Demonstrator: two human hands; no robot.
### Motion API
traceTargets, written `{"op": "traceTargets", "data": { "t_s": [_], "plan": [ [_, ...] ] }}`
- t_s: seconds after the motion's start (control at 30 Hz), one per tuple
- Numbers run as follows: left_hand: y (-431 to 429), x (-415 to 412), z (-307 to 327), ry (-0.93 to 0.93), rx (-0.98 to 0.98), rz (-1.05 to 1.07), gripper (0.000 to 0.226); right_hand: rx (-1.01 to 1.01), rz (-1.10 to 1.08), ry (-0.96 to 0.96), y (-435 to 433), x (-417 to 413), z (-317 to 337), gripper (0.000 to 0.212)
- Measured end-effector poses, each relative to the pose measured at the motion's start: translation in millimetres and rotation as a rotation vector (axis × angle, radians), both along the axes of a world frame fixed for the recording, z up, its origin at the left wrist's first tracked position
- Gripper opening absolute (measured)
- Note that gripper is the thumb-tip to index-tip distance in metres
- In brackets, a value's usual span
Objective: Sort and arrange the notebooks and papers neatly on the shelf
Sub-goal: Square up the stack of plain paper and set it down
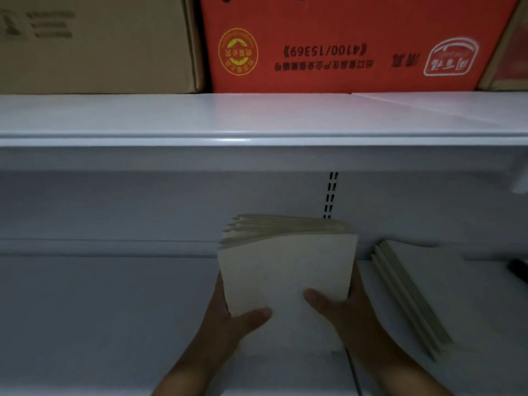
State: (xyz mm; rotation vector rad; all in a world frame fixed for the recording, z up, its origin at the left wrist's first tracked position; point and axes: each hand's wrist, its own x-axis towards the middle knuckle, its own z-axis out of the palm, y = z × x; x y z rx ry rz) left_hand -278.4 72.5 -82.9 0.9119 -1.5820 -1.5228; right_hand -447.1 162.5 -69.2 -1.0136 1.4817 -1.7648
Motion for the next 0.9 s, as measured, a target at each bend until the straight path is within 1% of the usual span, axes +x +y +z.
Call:
{"op": "traceTargets", "data": {
  "t_s": [0.03, 0.07, 0.1, 0.13, 0.17, 0.2, 0.27, 0.33, 0.4, 0.43, 0.53, 0.6, 0.63, 0.7, 0.73, 0.77, 0.83, 0.87, 0.9],
  "plan": [
    [0.2, 1.3, -4.6, -0.013, 0.010, -0.020, 0.057, 0.026, 0.029, 0.001, 0.6, -1.7, -1.3, 0.070],
    [-1.2, 2.6, -6.5, -0.007, 0.021, -0.078, 0.061, 0.051, 0.070, -0.005, 1.1, -4.1, -0.5, 0.074],
    [-3.8, 4.1, -6.5, 0.016, 0.030, -0.140, 0.075, 0.060, 0.113, -0.016, 1.9, -7.0, 1.5, 0.082],
    [-7.7, 5.3, -6.9, 0.022, 0.031, -0.182, 0.095, 0.059, 0.122, -0.016, 1.0, -11.0, 1.5, 0.096],
    [-12.1, 5.1, -6.9, 0.019, 0.031, -0.189, 0.109, 0.048, 0.098, -0.025, 0.6, -13.1, 1.8, 0.106],
    [-14.4, 3.6, -6.4, 0.025, 0.018, -0.165, 0.114, 0.028, 0.049, -0.038, 0.0, -12.2, 1.0, 0.110],
    [-13.5, -2.2, -6.8, 0.055, -0.031, -0.094, 0.107, -0.014, -0.061, -0.017, -1.8, -3.5, -1.9, 0.105],
    [-6.3, -6.1, -4.7, 0.059, -0.066, -0.022, 0.089, -0.038, -0.177, 0.023, -5.3, 5.4, -3.7, 0.095],
    [-0.2, -6.7, -3.3, 0.057, -0.108, 0.029, 0.072, -0.054, -0.254, 0.054, -6.1, 11.1, 0.9, 0.091],
    [1.2, -5.7, -2.6, 0.054, -0.112, 0.044, 0.070, -0.064, -0.278, 0.053, -5.6, 12.7, 4.0, 0.090],
    [0.1, -3.9, -0.4, 0.034, -0.099, 0.055, 0.080, -0.090, -0.326, 0.090, -5.3, 14.7, 3.9, 0.096],
    [-1.2, -2.2, -0.9, 0.012, -0.083, 0.045, 0.072, -0.078, -0.301, 0.115, -2.9, 14.8, -0.9, 0.103],
    [-1.3, -0.4, 1.3, -0.006, -0.086, 0.026, 0.070, -0.078, -0.277, 0.117, -2.0, 13.2, -1.9, 0.099],
    [-3.2, 1.9, 6.6, -0.025, -0.073, -0.033, 0.085, -0.093, -0.208, 0.068, -2.3, 3.2, 3.4, 0.078],
    [-4.0, 2.5, 10.0, -0.024, -0.071, -0.062, 0.091, -0.137, -0.167, 0.040, -2.9, -2.4, 12.0, 0.069],
    [-5.7, 3.4, 11.9, -0.016, -0.070, -0.069, 0.090, -0.177, -0.130, 0.018, -3.6, -6.4, 22.9, 0.066],
    [-9.1, 4.4, 15.3, 0.040, -0.058, -0.044, 0.079, -0.210, -0.090, 0.048, -5.4, -8.1, 47.6, 0.070],
    [-10.3, 3.8, 18.6, 0.068, -0.077, -0.049, 0.078, -0.203, -0.108, 0.094, -7.2, -6.4, 58.1, 0.062],
    [-10.7, 2.6, 21.3, 0.094, -0.103, -0.068, 0.082, -0.193, -0.120, 0.133, -8.9, -5.0, 65.9, 0.047]
  ]
}}
